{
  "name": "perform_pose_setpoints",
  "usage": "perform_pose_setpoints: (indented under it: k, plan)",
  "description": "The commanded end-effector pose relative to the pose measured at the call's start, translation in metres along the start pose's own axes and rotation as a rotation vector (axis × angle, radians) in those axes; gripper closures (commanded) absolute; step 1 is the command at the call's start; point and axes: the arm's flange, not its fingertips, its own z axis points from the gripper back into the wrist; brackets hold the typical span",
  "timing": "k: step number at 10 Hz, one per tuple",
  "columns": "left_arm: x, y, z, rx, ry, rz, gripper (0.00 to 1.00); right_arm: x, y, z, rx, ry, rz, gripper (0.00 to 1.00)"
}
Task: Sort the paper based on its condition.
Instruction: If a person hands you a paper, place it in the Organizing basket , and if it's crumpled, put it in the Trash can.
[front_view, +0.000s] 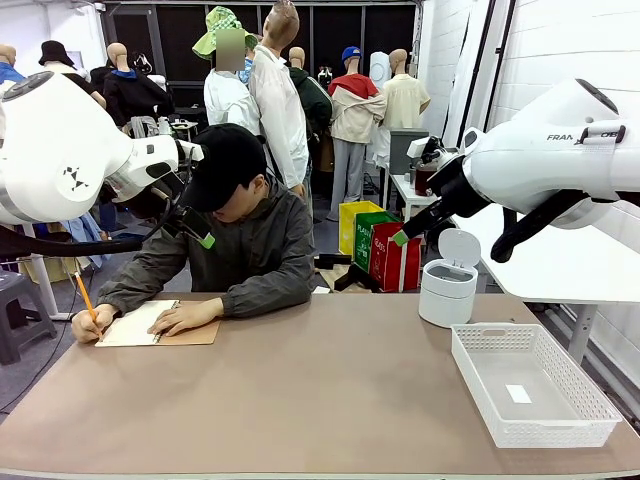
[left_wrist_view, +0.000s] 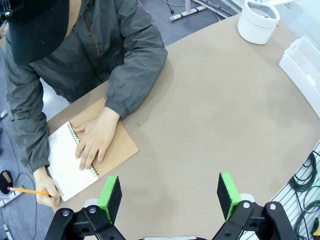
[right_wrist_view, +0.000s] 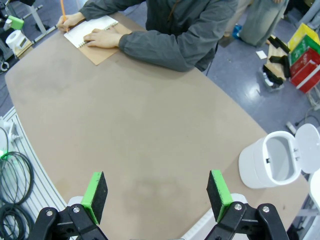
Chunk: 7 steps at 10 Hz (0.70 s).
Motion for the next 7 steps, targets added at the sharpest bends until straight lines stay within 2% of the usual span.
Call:
perform_pose_setpoints:
  k: [1,7]
  plan:
    - [0.0011,0.0010,0.0016,0.001,-0.004,0.001,0.00,-0.0004,-0.0001,-0.0002,0.004,-0.001,-0.001,0.00]
    - [0.0011,0.0010,0.0016,0.001,-0.004,0.001,0.00,-0.0004,-0.0001,-0.0002,0.004,-0.001,-0.001,0.00]
